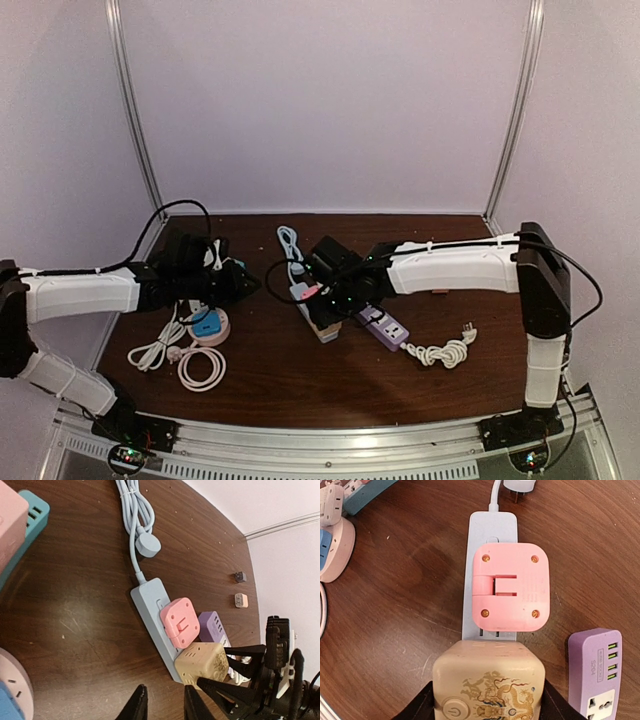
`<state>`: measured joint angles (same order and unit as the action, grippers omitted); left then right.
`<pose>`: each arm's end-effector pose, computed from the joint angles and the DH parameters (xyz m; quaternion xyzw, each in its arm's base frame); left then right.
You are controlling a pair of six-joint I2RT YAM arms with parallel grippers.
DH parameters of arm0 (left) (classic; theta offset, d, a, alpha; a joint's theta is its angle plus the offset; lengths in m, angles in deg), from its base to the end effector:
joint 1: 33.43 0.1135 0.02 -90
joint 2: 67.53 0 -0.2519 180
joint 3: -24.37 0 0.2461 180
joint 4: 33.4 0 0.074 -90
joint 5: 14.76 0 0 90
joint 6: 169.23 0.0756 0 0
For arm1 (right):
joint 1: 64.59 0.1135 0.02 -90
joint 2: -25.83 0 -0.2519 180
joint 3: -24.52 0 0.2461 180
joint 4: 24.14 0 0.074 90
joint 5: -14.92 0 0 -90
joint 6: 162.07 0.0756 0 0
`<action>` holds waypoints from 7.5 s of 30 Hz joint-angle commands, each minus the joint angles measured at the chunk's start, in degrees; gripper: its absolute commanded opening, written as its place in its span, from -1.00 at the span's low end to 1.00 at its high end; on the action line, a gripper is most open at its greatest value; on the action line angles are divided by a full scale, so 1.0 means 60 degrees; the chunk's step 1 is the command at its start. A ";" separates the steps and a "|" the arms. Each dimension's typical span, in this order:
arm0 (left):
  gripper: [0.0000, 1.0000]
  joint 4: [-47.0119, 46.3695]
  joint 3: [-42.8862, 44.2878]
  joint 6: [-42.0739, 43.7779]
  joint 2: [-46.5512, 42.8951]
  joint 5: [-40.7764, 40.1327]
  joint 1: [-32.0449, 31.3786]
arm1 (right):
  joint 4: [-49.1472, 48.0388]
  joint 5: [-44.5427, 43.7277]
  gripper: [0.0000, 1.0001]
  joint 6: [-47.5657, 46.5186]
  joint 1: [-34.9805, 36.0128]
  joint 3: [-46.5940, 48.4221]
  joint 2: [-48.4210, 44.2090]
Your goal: Pull the plug off the socket
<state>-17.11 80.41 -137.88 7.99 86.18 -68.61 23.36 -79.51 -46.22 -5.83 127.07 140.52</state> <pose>0.2445 -0.1899 0.1887 -0.1377 0.8764 -0.3893 0.2479 0.2339 0.3743 0.1617 -0.2635 0.9278 0.1485 0.2186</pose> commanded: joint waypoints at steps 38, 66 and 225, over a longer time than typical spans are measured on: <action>-0.89 -0.4717 0.1295 -0.1637 0.5318 0.2382 -0.1135 | -0.0359 0.0365 -1.00 0.0161 0.0841 -0.0569 -0.0651; -0.97 -0.1007 0.0948 -0.0519 0.6168 0.1246 -0.1138 | 0.0623 -0.0942 -1.00 -0.0142 0.0782 0.0590 -0.0761; -0.57 0.2726 0.3565 0.2333 0.2430 0.0418 -0.1549 | -0.2812 0.3444 0.45 0.0378 -0.6139 -0.3022 -0.1631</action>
<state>1.75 102.55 -124.22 21.89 89.33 -77.68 2.90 -54.61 -41.92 -42.44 107.69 133.62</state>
